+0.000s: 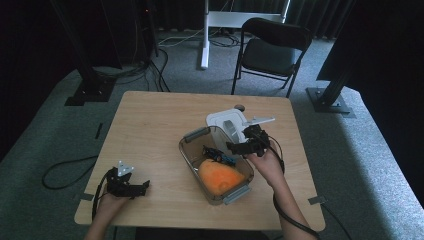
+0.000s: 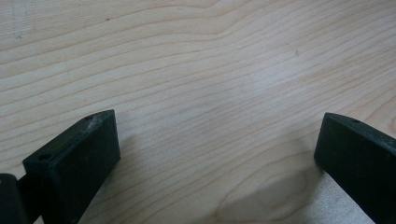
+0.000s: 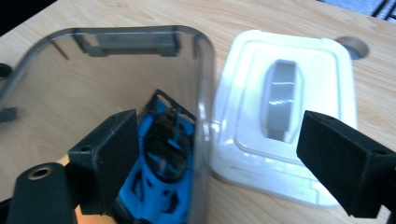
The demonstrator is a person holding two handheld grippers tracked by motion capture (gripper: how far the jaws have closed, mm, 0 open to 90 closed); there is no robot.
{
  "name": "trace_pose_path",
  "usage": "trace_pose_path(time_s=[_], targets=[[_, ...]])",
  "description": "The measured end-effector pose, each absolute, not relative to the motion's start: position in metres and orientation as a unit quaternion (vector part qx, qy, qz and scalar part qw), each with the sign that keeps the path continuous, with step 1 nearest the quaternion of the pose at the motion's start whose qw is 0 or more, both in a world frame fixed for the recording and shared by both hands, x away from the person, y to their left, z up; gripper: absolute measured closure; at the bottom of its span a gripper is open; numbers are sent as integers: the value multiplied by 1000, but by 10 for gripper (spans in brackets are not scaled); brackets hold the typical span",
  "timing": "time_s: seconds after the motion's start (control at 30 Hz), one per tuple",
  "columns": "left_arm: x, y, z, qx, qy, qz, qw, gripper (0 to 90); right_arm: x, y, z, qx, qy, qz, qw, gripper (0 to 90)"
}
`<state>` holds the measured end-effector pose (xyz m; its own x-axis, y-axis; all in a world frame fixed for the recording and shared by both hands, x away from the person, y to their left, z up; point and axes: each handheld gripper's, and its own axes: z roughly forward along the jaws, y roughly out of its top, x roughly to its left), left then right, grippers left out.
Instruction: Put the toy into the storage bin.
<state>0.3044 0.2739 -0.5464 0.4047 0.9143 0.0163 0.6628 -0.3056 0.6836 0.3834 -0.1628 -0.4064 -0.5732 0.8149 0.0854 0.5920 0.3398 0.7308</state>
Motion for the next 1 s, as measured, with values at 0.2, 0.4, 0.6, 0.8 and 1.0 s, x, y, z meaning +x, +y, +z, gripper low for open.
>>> trace_pose_path(time_s=[0.2,0.4,0.6,0.8,1.0], targets=[[304,274,-546,781,505,207,304,5,384,-179,-414,424,812,361,175,135],[304,274,-546,781,505,206,304,5,385,-197,-422,436,807,353,184,149],[304,274,-546,781,505,206,304,5,386,-218,-429,452,795,362,181,141],[304,274,-546,781,505,206,304,5,385,-235,-436,463,783,370,188,135],[304,274,-546,781,505,206,304,5,385,-250,-445,483,774,365,184,134]])
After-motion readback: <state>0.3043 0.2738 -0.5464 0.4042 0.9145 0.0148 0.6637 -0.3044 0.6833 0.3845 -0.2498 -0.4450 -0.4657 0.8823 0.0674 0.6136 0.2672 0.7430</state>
